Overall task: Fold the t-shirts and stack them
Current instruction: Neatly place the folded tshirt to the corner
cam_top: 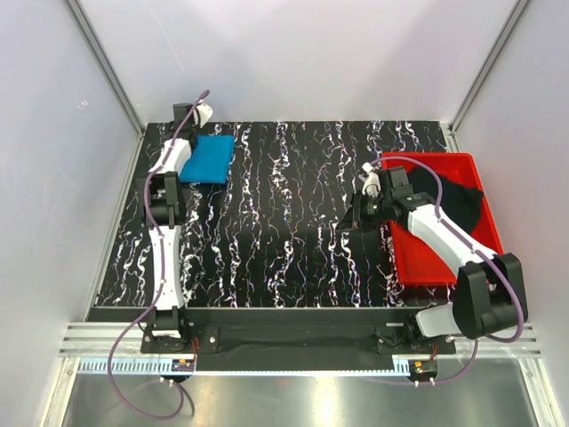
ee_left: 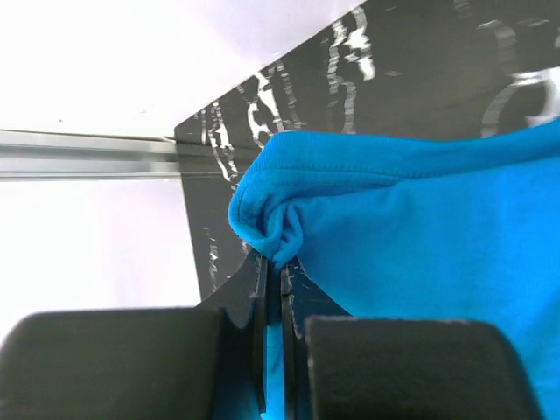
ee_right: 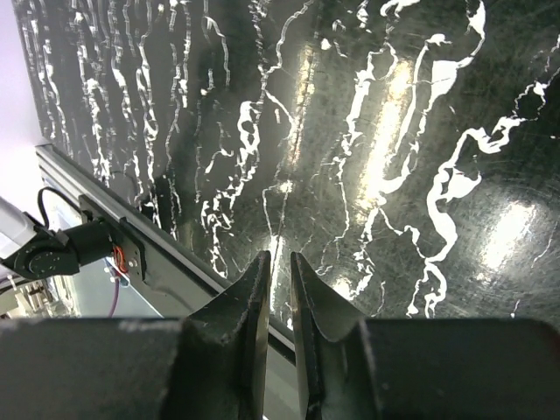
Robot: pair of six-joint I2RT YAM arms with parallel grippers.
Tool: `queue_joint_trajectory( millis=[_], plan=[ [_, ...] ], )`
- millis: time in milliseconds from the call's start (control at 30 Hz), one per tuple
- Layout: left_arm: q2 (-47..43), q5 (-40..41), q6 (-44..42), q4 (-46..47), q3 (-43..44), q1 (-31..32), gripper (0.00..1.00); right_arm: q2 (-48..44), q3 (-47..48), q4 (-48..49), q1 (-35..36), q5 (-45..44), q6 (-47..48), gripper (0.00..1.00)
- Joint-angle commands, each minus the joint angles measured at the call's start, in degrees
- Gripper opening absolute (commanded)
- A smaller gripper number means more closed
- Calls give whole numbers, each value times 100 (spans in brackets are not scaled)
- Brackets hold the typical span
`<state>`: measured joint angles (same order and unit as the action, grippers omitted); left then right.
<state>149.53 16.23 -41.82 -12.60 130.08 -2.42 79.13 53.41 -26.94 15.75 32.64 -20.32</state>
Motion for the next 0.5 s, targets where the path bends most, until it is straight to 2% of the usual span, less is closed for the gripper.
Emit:
queue_joint_trajectory(
  millis=[0, 467],
  plan=[
    [93, -294, -300, 715, 500, -303, 0, 172, 337, 66, 42, -109, 98, 21],
    [339, -797, -757, 1638, 755, -585, 0, 559, 513, 171, 42, -355, 107, 21]
  ],
)
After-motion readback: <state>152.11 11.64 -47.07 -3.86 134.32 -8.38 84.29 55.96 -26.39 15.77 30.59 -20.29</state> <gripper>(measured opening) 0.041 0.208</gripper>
